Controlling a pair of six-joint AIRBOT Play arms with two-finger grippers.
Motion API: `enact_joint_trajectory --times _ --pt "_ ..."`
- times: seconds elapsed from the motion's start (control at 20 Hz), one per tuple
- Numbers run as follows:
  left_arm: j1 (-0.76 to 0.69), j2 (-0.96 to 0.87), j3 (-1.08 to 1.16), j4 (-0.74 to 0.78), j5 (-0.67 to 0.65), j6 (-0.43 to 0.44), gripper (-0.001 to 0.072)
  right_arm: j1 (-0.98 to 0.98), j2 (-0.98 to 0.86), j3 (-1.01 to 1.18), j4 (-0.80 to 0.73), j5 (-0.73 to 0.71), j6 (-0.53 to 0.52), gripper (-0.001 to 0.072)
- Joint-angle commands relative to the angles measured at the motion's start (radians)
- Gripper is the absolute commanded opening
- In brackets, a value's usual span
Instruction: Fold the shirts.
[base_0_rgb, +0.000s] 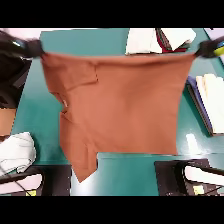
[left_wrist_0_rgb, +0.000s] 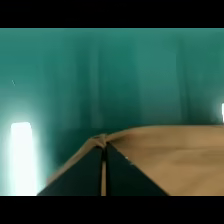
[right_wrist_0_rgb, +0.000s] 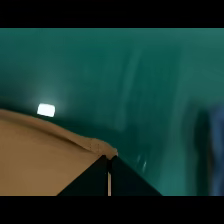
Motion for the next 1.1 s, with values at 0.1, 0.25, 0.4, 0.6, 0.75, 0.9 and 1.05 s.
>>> enact_joint_trajectory --times 0.1,0.25,0.4,0.6,0.75,0.9,1.05 --pt "0.0 -0.253 -0.024 -0.072 0.139 0.026 0.0025 0.055 -0.302 0.016 0.011 -0.095 0.012 0.0017" --pt "0.021 -0.25 0.025 -0.068 0.134 0.054 0.0025 0.055 -0.359 0.17 0.01 -0.079 0.011 0.0018" --pt "0.073 -0.249 0.106 -0.068 -0.068 0.079 0.0026 0.029 -0.324 0.234 0.005 -0.028 0.0 0.0017" --pt "0.092 -0.25 0.06 -0.067 -0.222 0.106 0.0025 -0.019 -0.249 0.149 0.0 0.022 -0.011 0.0018" --pt "0.063 -0.251 -0.033 -0.071 -0.204 0.105 0.0025 -0.02 -0.183 -0.032 0.001 -0.003 -0.011 0.0017" --pt "0.032 -0.251 -0.126 -0.071 -0.197 0.105 0.0025 0.0 -0.124 -0.212 0.001 -0.063 -0.011 0.0018" --pt "0.013 -0.251 -0.212 -0.071 -0.184 0.106 0.0026 0.022 -0.092 -0.329 0.002 -0.103 -0.011 0.0019"
